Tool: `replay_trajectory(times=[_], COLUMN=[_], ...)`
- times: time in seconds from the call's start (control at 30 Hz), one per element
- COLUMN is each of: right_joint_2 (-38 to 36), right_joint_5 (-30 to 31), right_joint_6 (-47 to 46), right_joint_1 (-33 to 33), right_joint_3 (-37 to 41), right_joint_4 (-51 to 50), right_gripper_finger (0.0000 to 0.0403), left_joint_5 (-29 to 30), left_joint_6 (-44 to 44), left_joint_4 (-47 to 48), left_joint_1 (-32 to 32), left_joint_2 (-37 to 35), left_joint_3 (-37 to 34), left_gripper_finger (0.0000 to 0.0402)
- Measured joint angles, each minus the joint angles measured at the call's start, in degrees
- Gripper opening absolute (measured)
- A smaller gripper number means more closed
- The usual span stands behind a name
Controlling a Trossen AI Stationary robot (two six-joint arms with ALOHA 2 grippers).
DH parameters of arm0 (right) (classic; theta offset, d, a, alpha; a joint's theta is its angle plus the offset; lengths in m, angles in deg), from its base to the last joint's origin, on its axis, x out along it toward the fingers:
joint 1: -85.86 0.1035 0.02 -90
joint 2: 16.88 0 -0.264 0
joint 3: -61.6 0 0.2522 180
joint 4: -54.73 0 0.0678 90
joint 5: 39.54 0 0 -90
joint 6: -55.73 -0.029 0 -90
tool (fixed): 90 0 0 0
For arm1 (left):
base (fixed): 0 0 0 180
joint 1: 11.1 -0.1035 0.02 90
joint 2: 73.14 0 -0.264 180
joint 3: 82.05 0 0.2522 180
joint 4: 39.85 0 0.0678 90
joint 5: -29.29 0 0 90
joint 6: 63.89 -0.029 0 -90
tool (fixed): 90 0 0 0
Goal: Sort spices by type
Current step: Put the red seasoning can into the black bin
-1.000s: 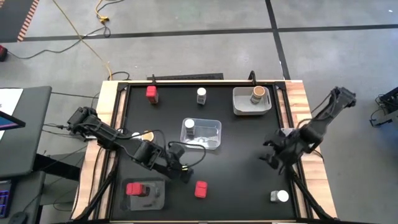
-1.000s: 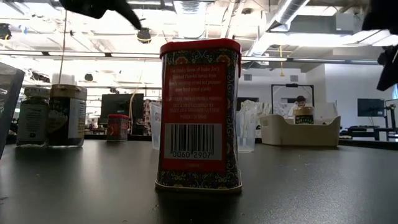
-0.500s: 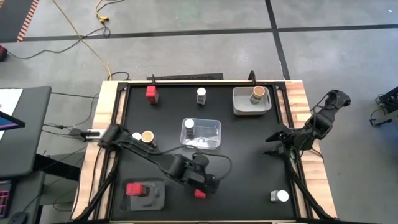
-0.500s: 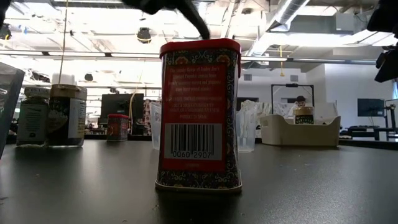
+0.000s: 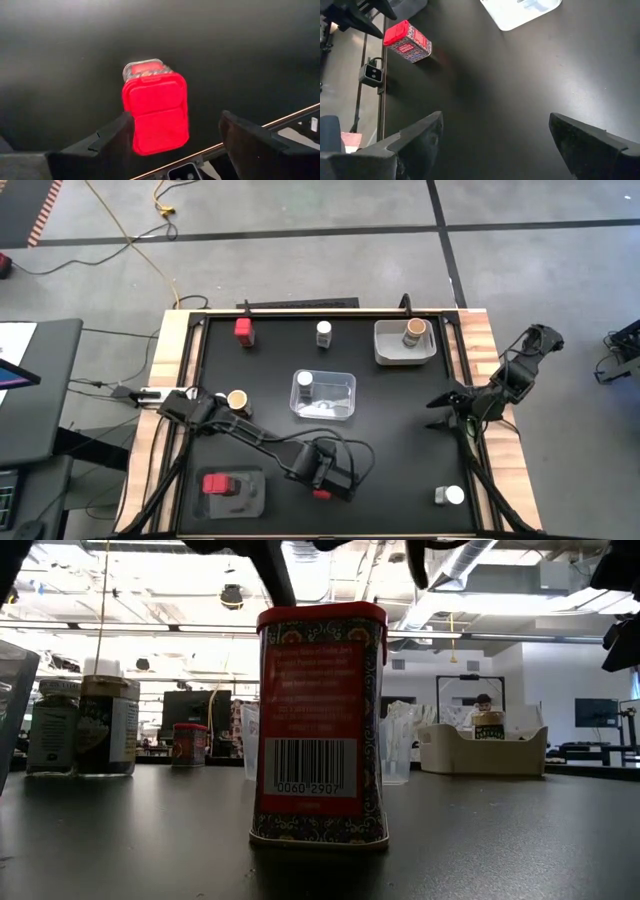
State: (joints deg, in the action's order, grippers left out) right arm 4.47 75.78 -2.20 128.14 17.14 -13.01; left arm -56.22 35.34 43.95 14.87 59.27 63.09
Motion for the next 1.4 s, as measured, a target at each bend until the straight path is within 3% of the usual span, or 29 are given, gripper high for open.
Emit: replay_trajectory(times=[0.47, 0.73, 1.4], right_joint_2=[0.0, 0.0, 0.0], right_joint_5=[0.0, 0.0, 0.0], right_joint_6=[0.0, -0.5, -1.0], right_joint_1=[0.0, 0.0, 0.0], right_joint_3=[0.0, 0.0, 0.0], right_joint_4=[0.0, 0.1, 0.6], right_gripper_finger=[0.0388, 0.0388, 0.0388], left_joint_5=[0.8, 0.9, -1.5], left_joint_6=[2.6, 3.8, 7.4], left_joint_4=[1.7, -4.3, -6.4], left_joint_1=[0.8, 1.3, 1.5], left_joint_2=[0.0, -0.1, -0.1], left_joint_3=[-0.2, -4.3, -9.0], left_gripper_finger=[0.0279, 0.0279, 0.0279])
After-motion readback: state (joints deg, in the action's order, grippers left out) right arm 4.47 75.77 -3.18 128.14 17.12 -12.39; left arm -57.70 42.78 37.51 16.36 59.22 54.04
